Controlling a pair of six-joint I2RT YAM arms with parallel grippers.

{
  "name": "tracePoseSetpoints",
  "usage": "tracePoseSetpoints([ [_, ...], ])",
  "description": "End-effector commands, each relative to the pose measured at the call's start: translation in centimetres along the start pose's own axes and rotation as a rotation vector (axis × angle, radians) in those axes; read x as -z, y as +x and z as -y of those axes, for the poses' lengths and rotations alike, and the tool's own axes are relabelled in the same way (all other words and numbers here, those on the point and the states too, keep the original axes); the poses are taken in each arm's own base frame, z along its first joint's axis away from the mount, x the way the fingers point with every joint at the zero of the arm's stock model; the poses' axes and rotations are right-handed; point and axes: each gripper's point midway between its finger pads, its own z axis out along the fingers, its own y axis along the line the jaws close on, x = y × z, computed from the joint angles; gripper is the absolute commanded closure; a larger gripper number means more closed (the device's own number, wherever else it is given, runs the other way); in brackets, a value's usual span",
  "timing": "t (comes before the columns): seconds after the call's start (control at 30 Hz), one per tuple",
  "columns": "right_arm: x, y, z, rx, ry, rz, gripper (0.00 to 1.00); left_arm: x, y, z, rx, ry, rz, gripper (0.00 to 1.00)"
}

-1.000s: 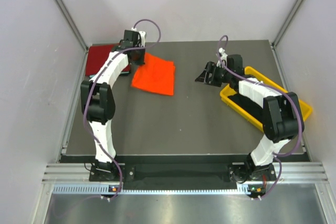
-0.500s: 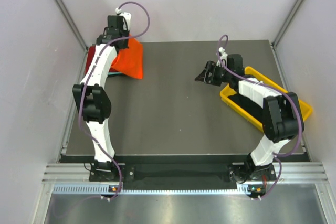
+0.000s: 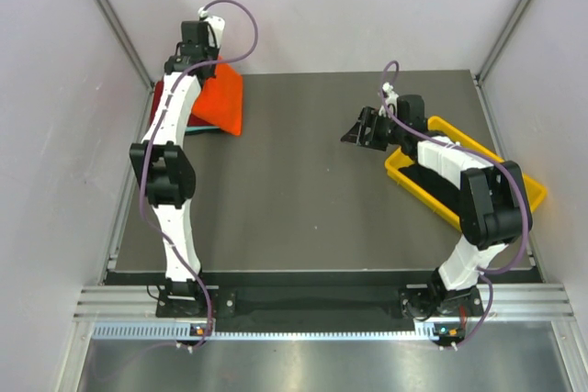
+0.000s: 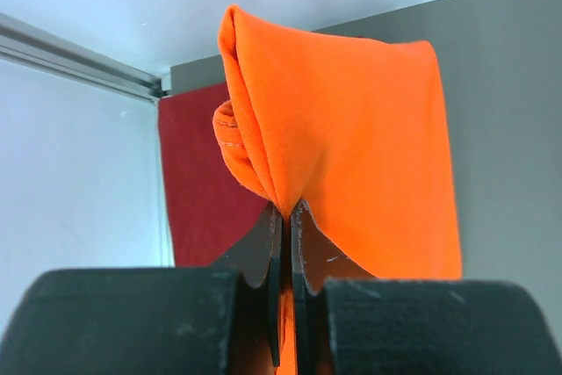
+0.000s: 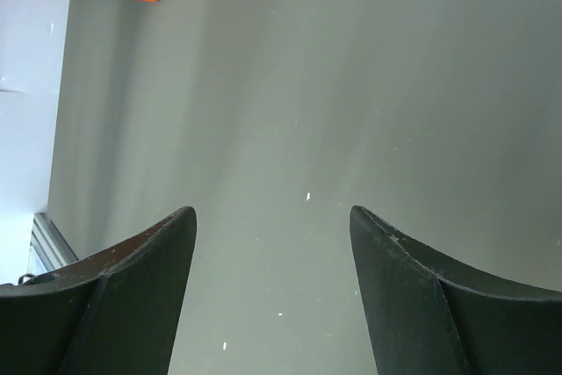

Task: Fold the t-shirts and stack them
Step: Neatly place the folded tshirt to the corner

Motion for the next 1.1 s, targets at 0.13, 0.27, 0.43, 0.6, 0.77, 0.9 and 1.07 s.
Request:
tracePoseSetpoints([
  [0.13,0.0,-1.2,-1.1,0.072,-0.018,0.032,0.28,-0.3,-2.6,-5.4,-0.020,-0.118,0.085,1.00],
  [0.27,0.0,-1.5,-1.2,0.077,-0.022,0.037,0.28,-0.3,-2.6,-7.6,-0.014,-0.143,0.104,1.00],
  [0.43,0.0,-1.6,-1.3,0.080,-0.028,0.042,0.28,-1.3,-1.6,-9.2,-0.008,-0.173,0.094,1.00],
  [0.6,-0.1,-1.5,-1.2,0.077,-0.026,0.043,0.28,-2.3,-0.8,-10.4,0.018,-0.192,0.102,1.00],
  [0.77,-0.2,-1.2,-1.0,0.074,-0.027,0.040,0.28,-3.3,-0.2,-11.9,-0.004,-0.242,0.109,1.00],
  [0.9,-0.2,-1.3,-1.0,0.075,-0.023,0.042,0.28,-5.1,1.0,-11.9,-0.001,-0.256,0.101,1.00],
  [1.07,-0.2,-1.2,-0.8,0.079,-0.018,0.040,0.28,-7.0,2.9,-11.7,0.035,-0.267,0.080,1.00],
])
